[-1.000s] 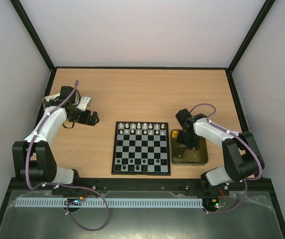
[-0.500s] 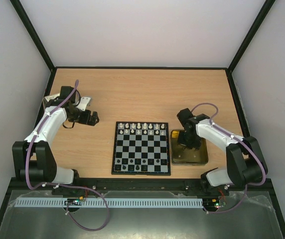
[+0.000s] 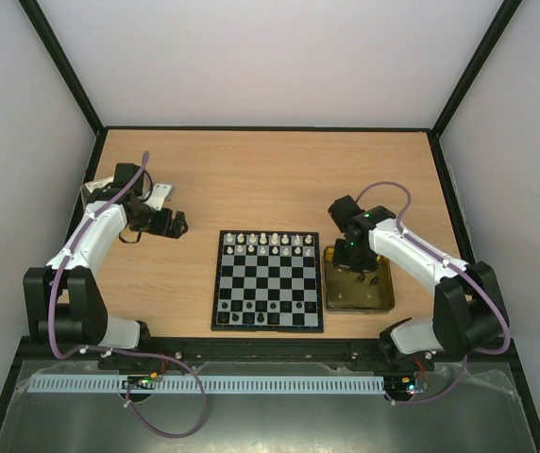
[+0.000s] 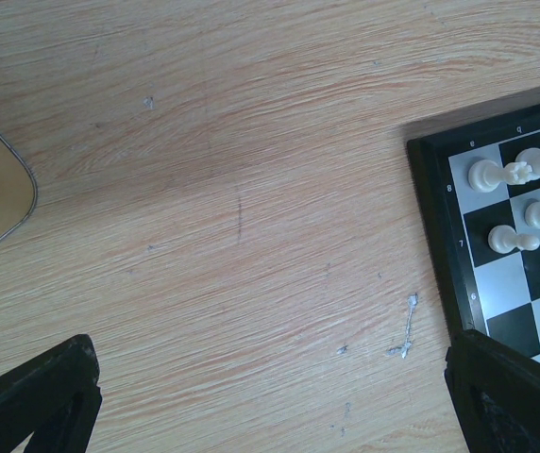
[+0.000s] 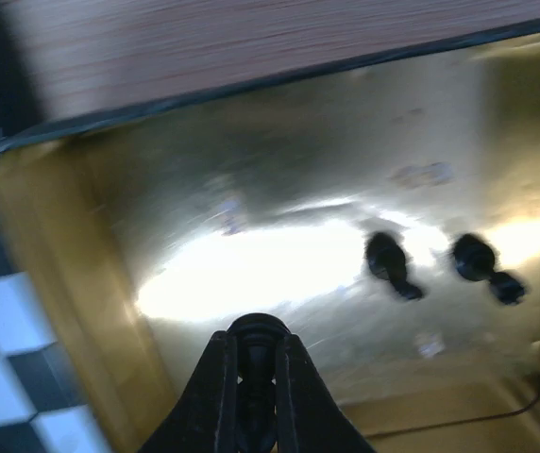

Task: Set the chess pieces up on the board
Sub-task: Pick up the chess piece from the storage box, then place the chess piece on the chessboard.

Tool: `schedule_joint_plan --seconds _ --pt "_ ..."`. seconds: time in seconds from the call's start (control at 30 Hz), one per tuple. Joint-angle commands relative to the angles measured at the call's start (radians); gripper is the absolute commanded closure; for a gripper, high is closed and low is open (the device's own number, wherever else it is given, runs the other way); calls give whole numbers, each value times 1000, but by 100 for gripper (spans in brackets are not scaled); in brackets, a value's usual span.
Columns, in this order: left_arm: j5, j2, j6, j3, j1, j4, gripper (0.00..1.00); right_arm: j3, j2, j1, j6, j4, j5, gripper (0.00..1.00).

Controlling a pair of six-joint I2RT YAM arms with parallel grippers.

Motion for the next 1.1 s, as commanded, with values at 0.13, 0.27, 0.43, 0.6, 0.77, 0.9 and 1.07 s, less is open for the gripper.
schedule_joint_plan --seconds 0.13,0.27,0.43,0.6,0.77,0.9,1.07 --pt "2 10 -3 -13 -10 -7 1 124 -49 371 214 -136 41 96" --pt "1 7 -5 -12 -11 -6 1 150 -22 571 332 -123 54 96" --pt "1 12 -4 -13 -11 -6 1 174 47 749 399 -91 72 96" --pt "0 19 -5 -12 -14 -7 1 134 92 817 413 -25 56 96" --pt "-3 14 -5 -12 -15 -6 1 106 111 817 401 22 34 96" --pt "-2 19 -5 -11 -15 -6 1 97 129 817 392 45 19 96" --pt "-2 18 -4 -13 -14 -6 1 91 149 817 379 62 6 96"
